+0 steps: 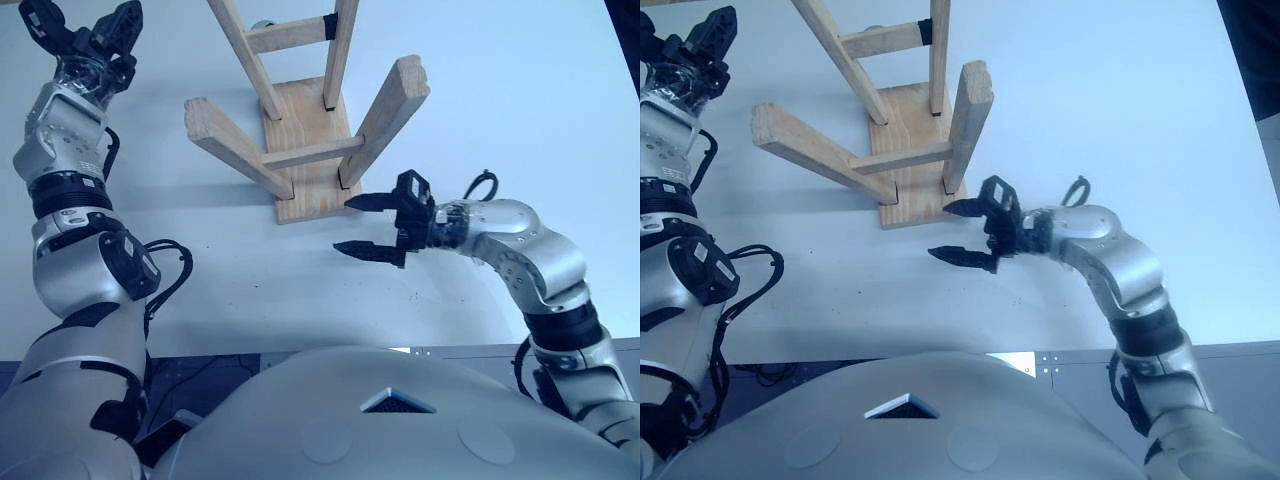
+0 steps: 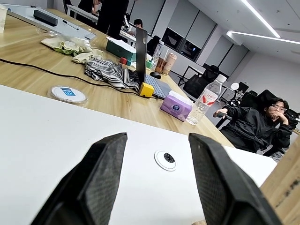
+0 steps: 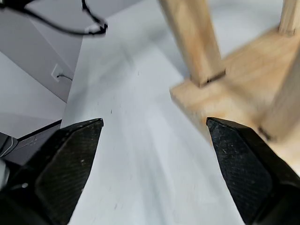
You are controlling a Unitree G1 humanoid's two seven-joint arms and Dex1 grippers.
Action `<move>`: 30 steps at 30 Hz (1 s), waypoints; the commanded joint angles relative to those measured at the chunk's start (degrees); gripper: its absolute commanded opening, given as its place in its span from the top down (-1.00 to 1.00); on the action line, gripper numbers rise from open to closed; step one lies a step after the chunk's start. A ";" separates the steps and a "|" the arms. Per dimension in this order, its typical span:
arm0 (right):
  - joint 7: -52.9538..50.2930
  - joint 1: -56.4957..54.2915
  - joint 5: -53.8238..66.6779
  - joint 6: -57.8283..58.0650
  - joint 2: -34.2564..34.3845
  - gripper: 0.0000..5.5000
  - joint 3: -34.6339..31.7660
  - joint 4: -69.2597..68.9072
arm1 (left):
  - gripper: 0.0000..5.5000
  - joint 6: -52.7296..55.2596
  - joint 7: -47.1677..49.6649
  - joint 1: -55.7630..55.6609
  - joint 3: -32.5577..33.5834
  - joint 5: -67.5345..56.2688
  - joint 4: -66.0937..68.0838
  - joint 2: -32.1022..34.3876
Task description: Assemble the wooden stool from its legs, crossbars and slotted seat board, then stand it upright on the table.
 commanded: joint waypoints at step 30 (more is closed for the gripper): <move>-18.71 -11.12 -24.53 -23.11 17.98 0.04 7.07 25.04 | 0.13 1.54 1.99 0.42 1.00 -1.91 -2.40 -0.99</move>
